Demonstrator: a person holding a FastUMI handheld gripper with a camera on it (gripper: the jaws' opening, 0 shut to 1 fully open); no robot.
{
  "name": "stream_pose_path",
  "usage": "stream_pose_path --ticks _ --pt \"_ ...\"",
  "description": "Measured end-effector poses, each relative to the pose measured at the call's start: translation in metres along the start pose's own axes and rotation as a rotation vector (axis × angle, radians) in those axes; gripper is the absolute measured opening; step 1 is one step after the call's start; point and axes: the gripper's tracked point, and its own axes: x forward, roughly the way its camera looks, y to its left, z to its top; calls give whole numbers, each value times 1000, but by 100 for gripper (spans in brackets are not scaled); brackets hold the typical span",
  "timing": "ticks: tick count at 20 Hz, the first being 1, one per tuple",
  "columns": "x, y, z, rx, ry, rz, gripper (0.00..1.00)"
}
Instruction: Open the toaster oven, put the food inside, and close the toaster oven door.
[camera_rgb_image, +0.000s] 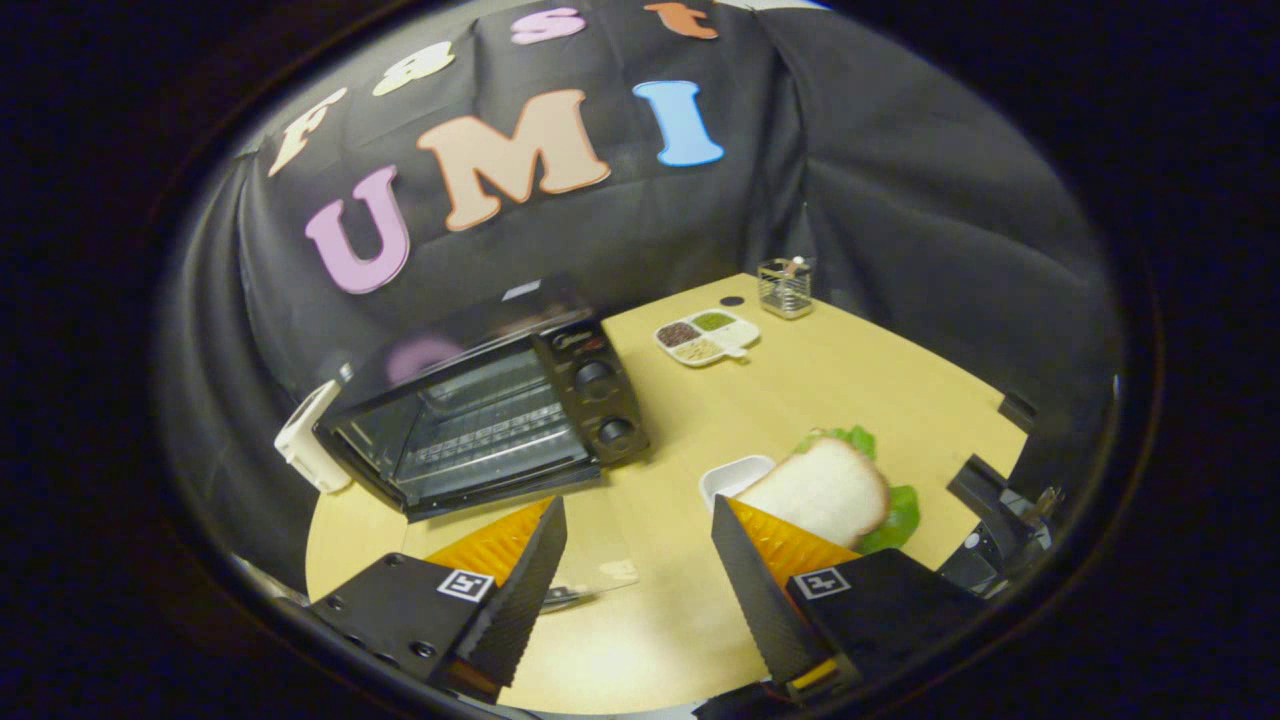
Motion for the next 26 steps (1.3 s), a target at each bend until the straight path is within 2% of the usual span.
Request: stream_pose_path --ticks 4,8,17,21,23,26 --pt "-1 -59 23 91 -43 -2 89" --pt "9 -106 28 177 -59 -2 88" --pt "44 -122 -19 356 42 140 89" --pt "56 -116 -32 443 73 212 72" --pt "53 -109 -28 534 75 270 64" --pt "50 -117 -25 605 70 297 52"
